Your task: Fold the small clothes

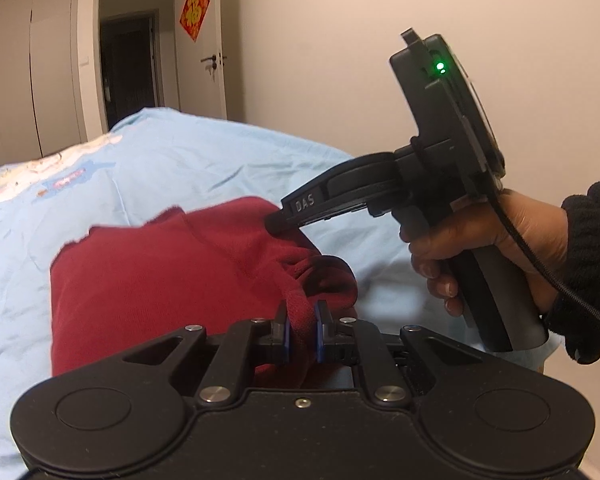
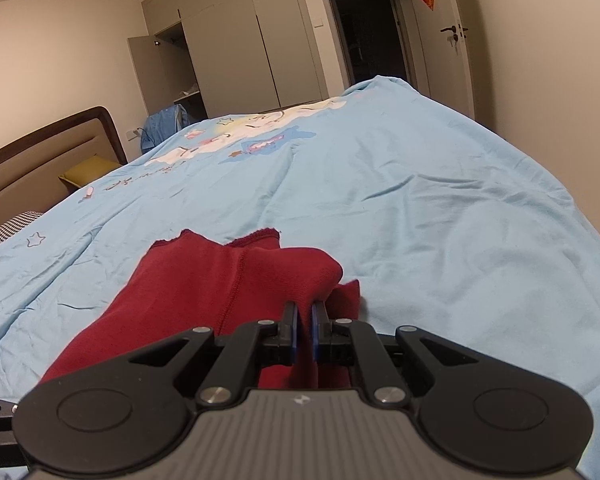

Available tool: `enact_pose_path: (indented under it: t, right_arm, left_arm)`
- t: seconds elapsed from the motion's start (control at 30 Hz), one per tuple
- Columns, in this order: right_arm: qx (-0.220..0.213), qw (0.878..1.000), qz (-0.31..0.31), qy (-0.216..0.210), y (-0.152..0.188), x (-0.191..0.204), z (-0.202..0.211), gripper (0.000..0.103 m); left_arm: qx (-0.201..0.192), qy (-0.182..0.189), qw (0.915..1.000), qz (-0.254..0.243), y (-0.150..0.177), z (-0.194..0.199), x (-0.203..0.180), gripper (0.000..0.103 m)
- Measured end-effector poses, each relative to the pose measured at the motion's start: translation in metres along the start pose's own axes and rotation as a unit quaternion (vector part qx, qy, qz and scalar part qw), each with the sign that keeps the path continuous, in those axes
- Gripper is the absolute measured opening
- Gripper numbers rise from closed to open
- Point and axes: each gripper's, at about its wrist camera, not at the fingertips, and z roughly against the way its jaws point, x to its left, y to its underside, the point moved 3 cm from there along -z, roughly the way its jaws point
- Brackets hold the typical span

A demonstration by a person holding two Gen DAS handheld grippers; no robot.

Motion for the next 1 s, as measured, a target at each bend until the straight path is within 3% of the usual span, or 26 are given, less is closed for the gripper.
enact_pose_path:
  t: [0.1, 0.3, 0.4, 0.47, 0.53, 0.8, 1.0]
  right_arm:
    - [0.007, 1.0, -0.008, 0.003, 0.008, -0.005, -0.001, 0.008]
    - [0.01, 1.0, -0.011, 0.01, 0.015, -0.007, -0.001, 0.014]
    - [0.009, 1.0, -0.011, 0.015, 0.017, -0.008, 0.002, 0.024]
    - [0.009, 1.0, -0.013, 0.02, 0.019, -0.009, 0.006, 0.032]
    - [0.008, 1.0, -0.014, 0.027, 0.02, -0.01, 0.011, 0.052]
    - [-0.015, 0.999, -0.006, 0.042, 0.022, 0.0, 0.03, 0.102]
    - [-0.024, 0.998, 0.006, 0.059, 0.021, 0.007, 0.033, 0.103]
  left_arm:
    - [0.003, 0.004, 1.0, 0.006, 0.002, 0.001, 0.004, 0.014]
    - [0.009, 0.026, 0.9991, 0.031, 0.0, 0.005, 0.01, 0.03]
    - [0.007, 0.036, 0.9977, 0.056, -0.001, 0.01, 0.018, 0.045]
    - [0.004, 0.038, 0.9965, 0.074, -0.003, 0.013, 0.024, 0.061]
    - [0.002, 0.037, 0.9949, 0.094, -0.005, 0.016, 0.03, 0.071]
    - [0.003, -0.003, 0.9853, 0.171, -0.013, 0.027, 0.062, 0.097]
    - [0.005, -0.05, 0.9809, 0.188, -0.012, 0.032, 0.082, 0.102]
